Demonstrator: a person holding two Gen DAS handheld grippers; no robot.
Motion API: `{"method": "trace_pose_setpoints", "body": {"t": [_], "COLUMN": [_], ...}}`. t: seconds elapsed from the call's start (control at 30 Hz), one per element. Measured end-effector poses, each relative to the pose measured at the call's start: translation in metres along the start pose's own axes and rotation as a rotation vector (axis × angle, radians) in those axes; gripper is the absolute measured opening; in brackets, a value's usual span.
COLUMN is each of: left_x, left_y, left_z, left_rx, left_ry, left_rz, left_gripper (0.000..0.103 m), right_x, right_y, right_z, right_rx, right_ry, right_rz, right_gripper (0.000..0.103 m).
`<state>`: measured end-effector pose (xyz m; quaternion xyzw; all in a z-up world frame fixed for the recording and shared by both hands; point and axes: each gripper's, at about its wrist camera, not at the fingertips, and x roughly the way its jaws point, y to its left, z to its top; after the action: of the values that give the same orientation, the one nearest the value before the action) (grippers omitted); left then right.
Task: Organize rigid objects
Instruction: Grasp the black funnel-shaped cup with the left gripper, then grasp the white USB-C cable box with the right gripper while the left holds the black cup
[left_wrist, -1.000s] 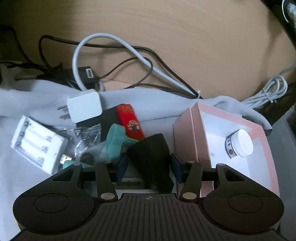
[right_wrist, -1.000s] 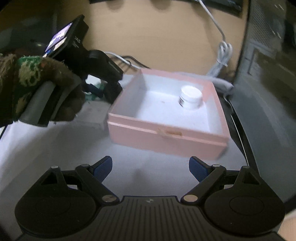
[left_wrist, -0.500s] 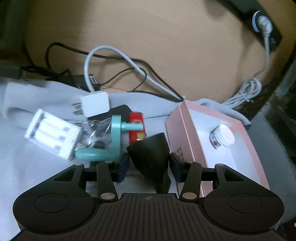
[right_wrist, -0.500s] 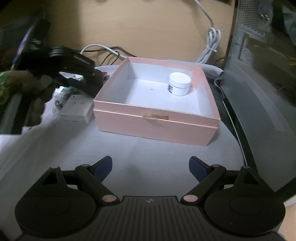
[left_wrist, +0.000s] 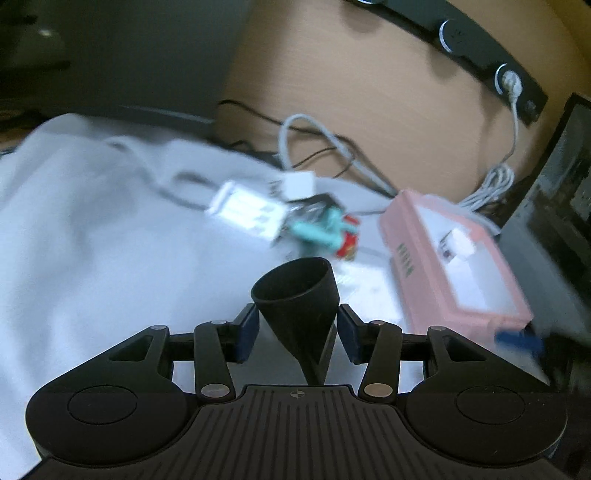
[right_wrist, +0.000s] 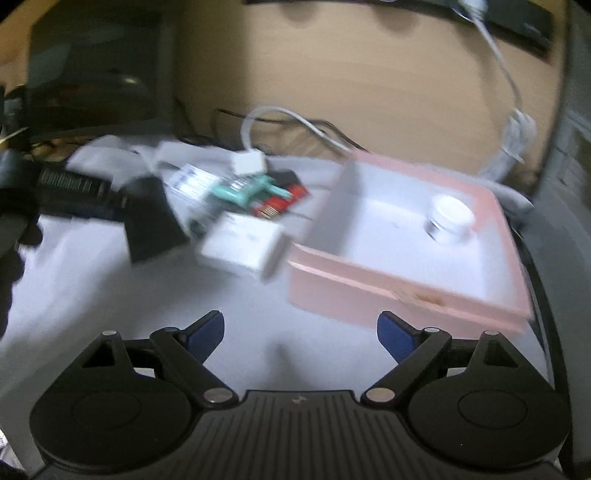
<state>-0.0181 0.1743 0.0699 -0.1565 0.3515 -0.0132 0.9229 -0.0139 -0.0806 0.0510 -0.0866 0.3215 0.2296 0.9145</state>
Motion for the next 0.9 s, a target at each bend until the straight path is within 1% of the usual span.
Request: {"method": "trace_pose_setpoints", "body": {"t": [0.07, 0.17, 0.23, 0.27, 0.3, 0.37, 0.47, 0.53, 0.67, 0.77, 0.8, 0.83, 0.9], "left_x": [-0.008, -0.018, -0.021, -0.023, -0.024, -0.025, -0.024, -0.023, -0.021, -0.019, -0.018, -0.018, -0.014], "left_y": [0.007, 0.022, 0.028, 0.030, 0.032, 0.032, 0.034, 0.036, 0.035, 0.036, 0.037, 0.038, 0.038], "left_z": [-0.009, -0.022, -0.029, -0.033, -0.036, -0.042, -0.049, -0.051, -0.050, -0.046, -0.045, -0.043, -0.041], "left_rx": [0.008, -0.014, -0.034, -0.044, -0.047, -0.043, -0.058, -0.062, -0.067, -0.082, -0.086, -0.088, -0.084], "left_ry": [0.025, 0.065, 0.093, 0.102, 0.110, 0.118, 0.126, 0.130, 0.121, 0.113, 0.113, 0.114, 0.118], "left_rz": [0.031, 0.038, 0.036, 0.031, 0.027, 0.030, 0.036, 0.045, 0.058, 0.054, 0.052, 0.050, 0.050], "left_gripper": [0.051, 0.052, 0.052, 0.052, 0.049, 0.049, 0.049, 0.049, 0.049, 0.049, 0.049, 0.049, 0.049], "right_x": [0.006, 0.019, 0.035, 0.046, 0.058, 0.085, 0.124, 0.142, 0.155, 0.155, 0.150, 0.145, 0.128], "right_y": [0.013, 0.035, 0.046, 0.050, 0.054, 0.060, 0.066, 0.070, 0.071, 0.067, 0.066, 0.066, 0.068], "right_z": [0.011, 0.035, 0.055, 0.066, 0.076, 0.092, 0.106, 0.110, 0.104, 0.095, 0.090, 0.084, 0.069], "right_rx": [-0.047, -0.135, -0.167, -0.175, -0.182, -0.188, -0.192, -0.212, -0.198, -0.125, -0.107, -0.098, -0.110], "right_ry": [-0.017, -0.061, -0.065, -0.052, -0.030, 0.022, 0.097, 0.134, 0.181, 0.238, 0.253, 0.262, 0.247], "right_rz": [0.034, 0.070, 0.081, 0.087, 0.096, 0.108, 0.072, 0.053, 0.080, 0.130, 0.160, 0.182, 0.190], "right_gripper": [0.091, 0.091, 0.091, 0.091, 0.091, 0.091, 0.091, 0.091, 0.090, 0.078, 0.073, 0.072, 0.071]}}
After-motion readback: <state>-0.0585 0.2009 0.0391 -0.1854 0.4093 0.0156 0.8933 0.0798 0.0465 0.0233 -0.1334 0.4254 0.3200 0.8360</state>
